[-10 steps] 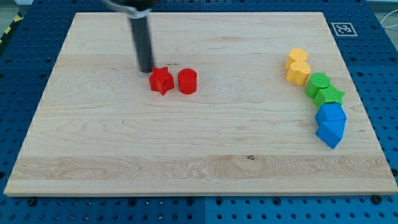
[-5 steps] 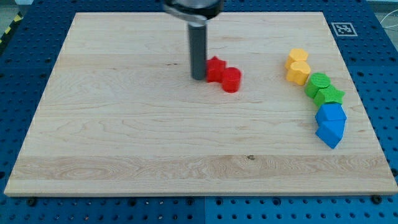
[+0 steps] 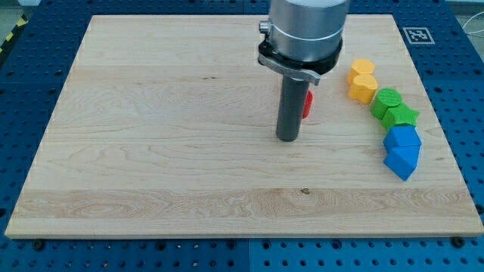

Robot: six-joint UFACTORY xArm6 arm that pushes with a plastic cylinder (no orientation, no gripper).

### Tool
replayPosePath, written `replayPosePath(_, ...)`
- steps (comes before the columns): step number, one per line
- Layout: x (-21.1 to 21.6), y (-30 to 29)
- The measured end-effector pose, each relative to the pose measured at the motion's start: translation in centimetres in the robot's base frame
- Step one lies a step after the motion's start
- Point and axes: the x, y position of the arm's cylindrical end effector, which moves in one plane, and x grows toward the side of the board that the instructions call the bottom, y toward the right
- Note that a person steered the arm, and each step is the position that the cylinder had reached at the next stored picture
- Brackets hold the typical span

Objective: Slide the red star and red circle towards right

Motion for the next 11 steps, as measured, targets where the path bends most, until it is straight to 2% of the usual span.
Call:
replayPosePath(2,-7.4,0.4)
replayPosePath(3,-8.6,0.4)
replayPosePath(5,-1.1,1.9)
replayPosePath(6,-3.1,4.7)
replayPosePath(7,-6.4,4.4)
replayPosePath(10,-13.7,0.5)
replayPosePath(11,-14.4,0.5)
